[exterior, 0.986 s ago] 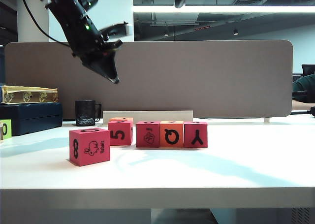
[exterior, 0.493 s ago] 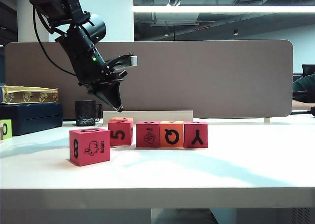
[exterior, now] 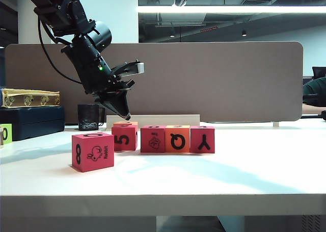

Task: Select the appropriate blocks from the scattered letter blocks on the table and arrange them in a row to spell out "2024".

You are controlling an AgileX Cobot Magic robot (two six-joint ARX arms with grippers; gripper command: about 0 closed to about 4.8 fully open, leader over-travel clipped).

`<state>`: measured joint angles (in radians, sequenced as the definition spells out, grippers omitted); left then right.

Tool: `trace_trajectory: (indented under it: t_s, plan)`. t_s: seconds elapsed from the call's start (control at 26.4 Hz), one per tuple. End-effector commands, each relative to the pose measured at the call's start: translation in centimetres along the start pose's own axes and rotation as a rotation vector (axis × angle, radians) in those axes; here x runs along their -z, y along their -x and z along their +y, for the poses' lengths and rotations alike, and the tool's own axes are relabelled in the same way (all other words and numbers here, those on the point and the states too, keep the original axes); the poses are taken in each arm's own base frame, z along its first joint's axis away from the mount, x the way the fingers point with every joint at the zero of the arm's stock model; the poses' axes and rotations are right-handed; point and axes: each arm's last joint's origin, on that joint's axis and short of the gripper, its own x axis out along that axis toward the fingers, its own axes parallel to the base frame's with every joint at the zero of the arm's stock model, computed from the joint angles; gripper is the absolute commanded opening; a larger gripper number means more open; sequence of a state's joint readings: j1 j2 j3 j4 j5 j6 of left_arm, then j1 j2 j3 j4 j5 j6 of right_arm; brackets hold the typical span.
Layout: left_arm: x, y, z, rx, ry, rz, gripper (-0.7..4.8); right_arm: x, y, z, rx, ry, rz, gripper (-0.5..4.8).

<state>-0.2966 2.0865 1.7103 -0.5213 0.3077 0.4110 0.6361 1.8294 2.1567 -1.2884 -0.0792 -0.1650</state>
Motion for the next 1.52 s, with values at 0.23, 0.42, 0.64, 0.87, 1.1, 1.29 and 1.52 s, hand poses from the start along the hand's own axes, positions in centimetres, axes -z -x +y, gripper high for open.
trace_trajectory:
  t_s: [0.23,0.42,0.64,0.87,1.1,1.29,1.52]
  plan:
    - [0.7,-1.1,0.1,-0.005,0.012,0.046,-0.06,-0.1,0.4,0.2,-0.001,0.001,-0.020,-0.06]
    - [1.1,-1.1,-0.1,0.023,0.025,0.081,-0.06,-0.2,0.4,0.2,-0.001,0.001,-0.025,-0.06]
    - [1.3,-1.0,-0.4,0.075,0.036,0.086,-0.06,-0.2,0.4,0.2,-0.001,0.001,-0.025,-0.06]
    - [1.3,-1.0,-0.4,0.087,0.040,0.094,-0.06,-0.2,0.4,0.1,0.001,0.002,-0.034,-0.06]
    - [1.3,-1.0,-0.5,0.121,0.042,0.077,-0.06,-0.3,0.4,0.2,0.002,0.003,-0.041,-0.06]
    - [0.2,-0.2,-0.1,0.005,0.013,0.035,-0.06,-0.4,0.4,0.1,0.003,0.003,-0.047,-0.06]
    - [-1.9,1.6,0.5,-0.109,0.057,0.009,-0.06,-0.4,0.4,0.1,0.003,0.003,-0.048,-0.06]
